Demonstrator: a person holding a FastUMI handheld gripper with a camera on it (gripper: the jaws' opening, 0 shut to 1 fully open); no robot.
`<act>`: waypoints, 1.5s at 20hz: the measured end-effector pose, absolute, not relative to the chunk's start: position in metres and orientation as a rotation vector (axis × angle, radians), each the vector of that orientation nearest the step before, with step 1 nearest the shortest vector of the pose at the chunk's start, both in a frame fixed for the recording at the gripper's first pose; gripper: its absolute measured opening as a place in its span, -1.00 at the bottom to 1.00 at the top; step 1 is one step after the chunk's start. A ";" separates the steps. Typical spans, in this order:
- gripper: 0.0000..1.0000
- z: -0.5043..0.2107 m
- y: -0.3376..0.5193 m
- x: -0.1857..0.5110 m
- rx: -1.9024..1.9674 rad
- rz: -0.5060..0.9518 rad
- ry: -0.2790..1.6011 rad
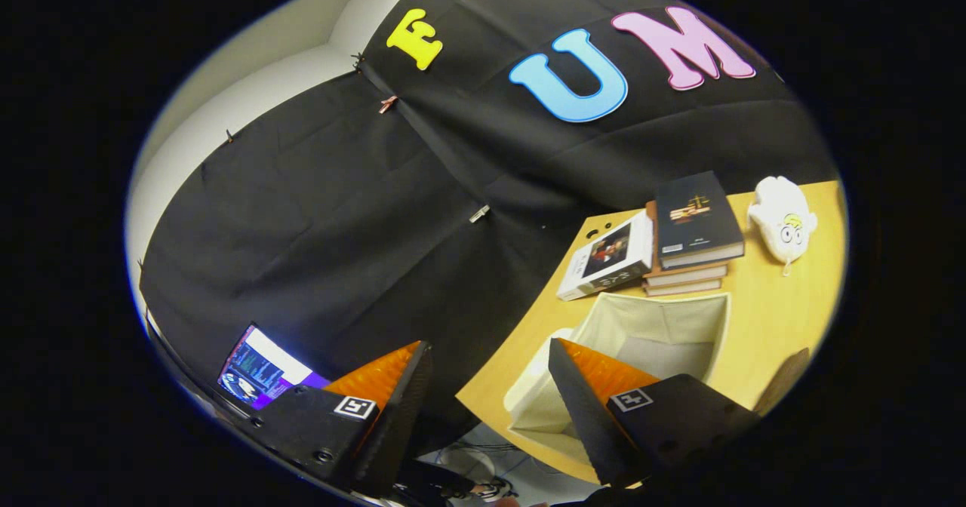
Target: Open the storage box then place both shoes into the box .Put the left shoe in first, then the right shoe, with the right side of both shoes facing outward in a uniform manner.
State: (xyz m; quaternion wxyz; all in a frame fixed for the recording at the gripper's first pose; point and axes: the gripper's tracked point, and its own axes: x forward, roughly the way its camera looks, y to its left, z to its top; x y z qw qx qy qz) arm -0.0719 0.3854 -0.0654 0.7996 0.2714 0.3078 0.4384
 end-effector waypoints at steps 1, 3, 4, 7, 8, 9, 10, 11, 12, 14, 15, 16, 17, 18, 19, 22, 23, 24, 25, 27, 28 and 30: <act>0.93 -0.070 0.374 -0.071 0.564 0.919 0.655; 0.93 -0.079 0.349 -0.068 0.528 0.874 0.647; 0.93 -0.085 0.335 -0.067 0.511 0.848 0.644; 0.93 -0.103 0.294 -0.064 0.468 0.763 0.646; 0.93 -0.109 0.279 -0.065 0.460 0.731 0.653; 0.93 -0.116 0.263 -0.065 0.460 0.696 0.658; 0.93 -0.123 0.247 -0.066 0.465 0.656 0.667; 0.93 -0.130 0.232 -0.068 0.475 0.619 0.675; 0.93 -0.141 0.217 -0.069 0.477 0.579 0.690; 0.93 -0.168 0.187 -0.073 0.450 0.501 0.723; 0.94 -0.184 0.172 -0.075 0.424 0.464 0.741; 0.94 -0.197 0.159 -0.078 0.397 0.434 0.757; 0.94 -0.210 0.146 -0.081 0.365 0.403 0.774; 0.94 -0.225 0.133 -0.083 0.331 0.375 0.796; 0.93 -0.240 0.121 -0.085 0.298 0.349 0.822; 0.93 -0.281 0.099 -0.091 0.196 0.304 0.884; 0.91 -0.294 0.092 -0.093 0.156 0.297 0.903; 0.85 -0.307 0.085 -0.093 0.113 0.292 0.922; 0.75 -0.318 0.081 -0.092 0.081 0.289 0.936; 0.60 -0.337 0.074 -0.093 0.013 0.294 0.970; 0.55 -0.345 0.072 -0.092 -0.021 0.296 0.986; 0.46 -0.363 0.073 -0.090 -0.066 0.303 1.006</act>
